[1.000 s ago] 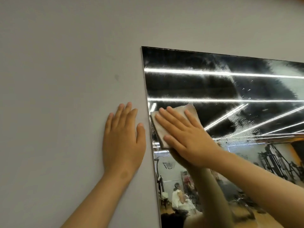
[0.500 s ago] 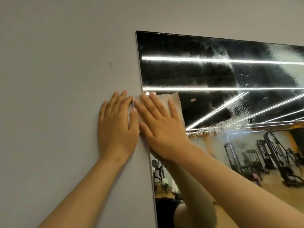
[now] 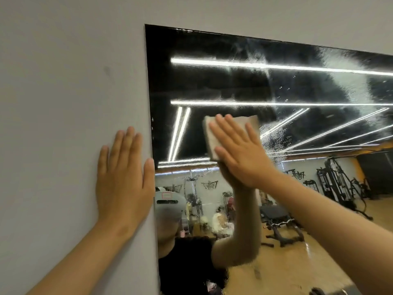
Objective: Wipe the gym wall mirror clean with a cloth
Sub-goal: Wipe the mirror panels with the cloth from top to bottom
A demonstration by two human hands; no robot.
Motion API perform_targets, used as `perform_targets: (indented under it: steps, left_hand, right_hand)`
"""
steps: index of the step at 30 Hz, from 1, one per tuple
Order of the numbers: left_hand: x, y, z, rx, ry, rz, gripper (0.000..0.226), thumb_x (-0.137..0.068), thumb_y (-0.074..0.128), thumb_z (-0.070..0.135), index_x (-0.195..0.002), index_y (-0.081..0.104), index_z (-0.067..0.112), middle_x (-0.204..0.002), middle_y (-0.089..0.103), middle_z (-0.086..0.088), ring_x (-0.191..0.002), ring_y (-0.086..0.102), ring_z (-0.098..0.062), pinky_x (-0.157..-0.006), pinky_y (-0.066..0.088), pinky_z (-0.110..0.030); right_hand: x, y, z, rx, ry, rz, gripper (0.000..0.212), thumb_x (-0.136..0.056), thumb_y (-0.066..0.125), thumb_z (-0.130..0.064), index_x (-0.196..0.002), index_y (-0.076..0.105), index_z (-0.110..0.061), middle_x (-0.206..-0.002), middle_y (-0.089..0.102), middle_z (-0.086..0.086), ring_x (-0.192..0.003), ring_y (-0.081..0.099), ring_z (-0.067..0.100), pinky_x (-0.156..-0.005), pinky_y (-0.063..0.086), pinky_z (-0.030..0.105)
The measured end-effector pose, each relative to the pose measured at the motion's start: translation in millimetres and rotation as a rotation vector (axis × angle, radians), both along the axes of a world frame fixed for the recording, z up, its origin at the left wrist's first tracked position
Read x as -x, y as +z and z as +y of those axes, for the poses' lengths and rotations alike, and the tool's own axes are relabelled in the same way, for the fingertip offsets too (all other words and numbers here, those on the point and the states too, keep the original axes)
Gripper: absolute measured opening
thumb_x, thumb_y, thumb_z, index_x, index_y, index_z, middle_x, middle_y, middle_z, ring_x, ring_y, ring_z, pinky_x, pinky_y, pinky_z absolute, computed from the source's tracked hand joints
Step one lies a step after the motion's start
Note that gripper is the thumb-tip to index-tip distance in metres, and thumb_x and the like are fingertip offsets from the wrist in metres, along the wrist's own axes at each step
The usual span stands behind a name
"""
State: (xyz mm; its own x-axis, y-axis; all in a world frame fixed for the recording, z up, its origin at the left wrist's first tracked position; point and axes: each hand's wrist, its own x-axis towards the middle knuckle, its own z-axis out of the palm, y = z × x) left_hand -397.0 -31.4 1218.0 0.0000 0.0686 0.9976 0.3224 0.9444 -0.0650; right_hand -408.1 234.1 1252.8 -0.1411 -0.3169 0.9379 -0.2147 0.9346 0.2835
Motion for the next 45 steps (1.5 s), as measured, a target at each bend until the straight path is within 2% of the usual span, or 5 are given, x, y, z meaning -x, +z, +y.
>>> perform_targets:
  steps: [11,16,23,37,45]
  left_hand:
    - [7,-7,-1,0.023,0.064,0.04,0.063,-0.101,0.012,0.041,-0.157,0.022,0.013,-0.165,0.017,-0.004,-0.153,0.01,-0.019,-0.122,-0.008,-0.029]
    - [8,-8,0,0.024,0.065,0.051,0.064,-0.101,0.013,0.041,-0.157,0.021,0.012,-0.165,0.016,-0.005,-0.153,0.009,-0.02,-0.122,-0.005,-0.033]
    - [8,-10,1,0.018,0.071,0.047,0.064,-0.101,0.012,0.042,-0.157,0.02,0.013,-0.165,0.015,-0.006,-0.153,0.009,-0.021,-0.123,-0.002,-0.038]
    - [7,-10,1,0.025,0.058,0.072,0.063,-0.1,0.017,0.039,-0.155,0.028,0.01,-0.163,0.022,-0.008,-0.152,0.015,-0.023,-0.121,-0.003,-0.033]
    - [-2,-22,-3,0.034,-0.07,0.02,0.06,-0.101,0.025,0.034,-0.155,0.027,0.01,-0.162,0.026,-0.006,-0.152,0.016,-0.018,-0.123,0.0,-0.031]
  right_hand:
    - [-2,29,75,0.279,-0.014,-0.147,0.065,-0.095,0.005,-0.054,-0.154,-0.014,-0.033,-0.164,-0.019,-0.01,-0.148,-0.023,0.006,-0.12,-0.017,0.039]
    - [-6,-59,70,0.161,0.014,-0.136,0.062,-0.098,0.006,-0.056,-0.154,-0.012,-0.034,-0.164,-0.019,-0.011,-0.149,-0.02,0.006,-0.122,-0.013,0.038]
    - [-16,-197,74,-0.039,-0.124,-0.1,0.06,-0.105,0.021,-0.039,-0.159,0.013,-0.014,-0.166,0.01,0.009,-0.153,0.005,0.026,-0.12,0.006,0.045]
    - [3,1,31,0.176,-0.07,-0.05,0.062,-0.101,0.007,-0.051,-0.157,-0.005,-0.03,-0.167,-0.008,-0.005,-0.151,-0.015,0.01,-0.121,-0.013,0.041]
    - [-7,-105,-3,0.036,-0.019,-0.035,0.06,-0.104,0.015,-0.044,-0.159,0.005,-0.022,-0.167,-0.002,0.0,-0.154,-0.005,0.018,-0.122,-0.001,0.053]
